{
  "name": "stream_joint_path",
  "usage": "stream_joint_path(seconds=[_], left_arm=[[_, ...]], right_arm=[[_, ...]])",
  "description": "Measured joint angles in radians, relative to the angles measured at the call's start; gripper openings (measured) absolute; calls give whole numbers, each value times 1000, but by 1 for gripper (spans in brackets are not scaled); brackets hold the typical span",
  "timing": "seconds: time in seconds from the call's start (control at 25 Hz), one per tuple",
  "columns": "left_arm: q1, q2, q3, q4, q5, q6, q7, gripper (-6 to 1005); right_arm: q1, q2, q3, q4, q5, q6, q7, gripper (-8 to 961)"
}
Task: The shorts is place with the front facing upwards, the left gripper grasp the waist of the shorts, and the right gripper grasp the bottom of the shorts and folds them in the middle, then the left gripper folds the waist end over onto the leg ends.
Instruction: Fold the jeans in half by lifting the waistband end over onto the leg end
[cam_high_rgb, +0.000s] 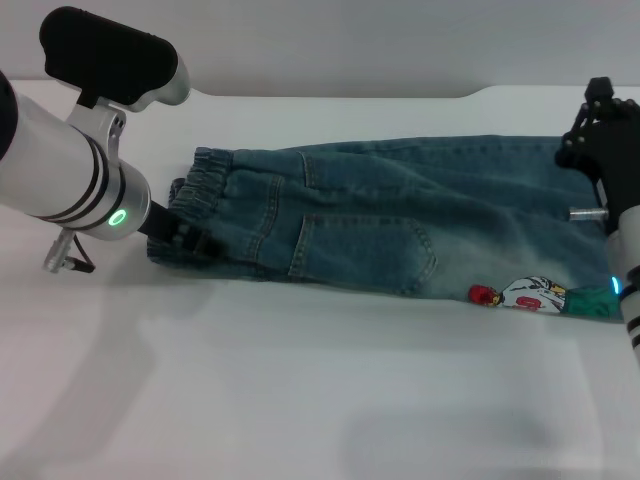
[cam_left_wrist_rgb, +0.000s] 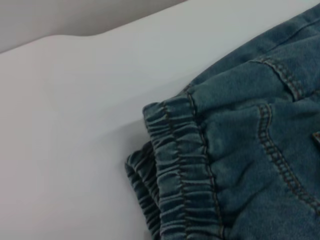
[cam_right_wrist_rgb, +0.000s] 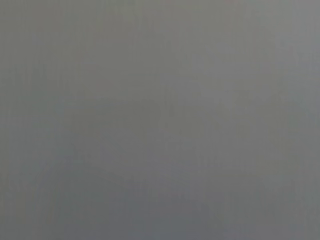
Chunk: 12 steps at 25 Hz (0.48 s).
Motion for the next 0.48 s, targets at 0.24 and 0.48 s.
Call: stream_joint_path(seconds=[0.24,0.48], left_arm=[[-9,2,0,19,-8,12,4,852],[-18,3,-2,43,-2,24,8,852]], right_arm=[[11,0,-20,-10,1,11,-1,0],[6,-2,-45,-9,0,11,-1,0]])
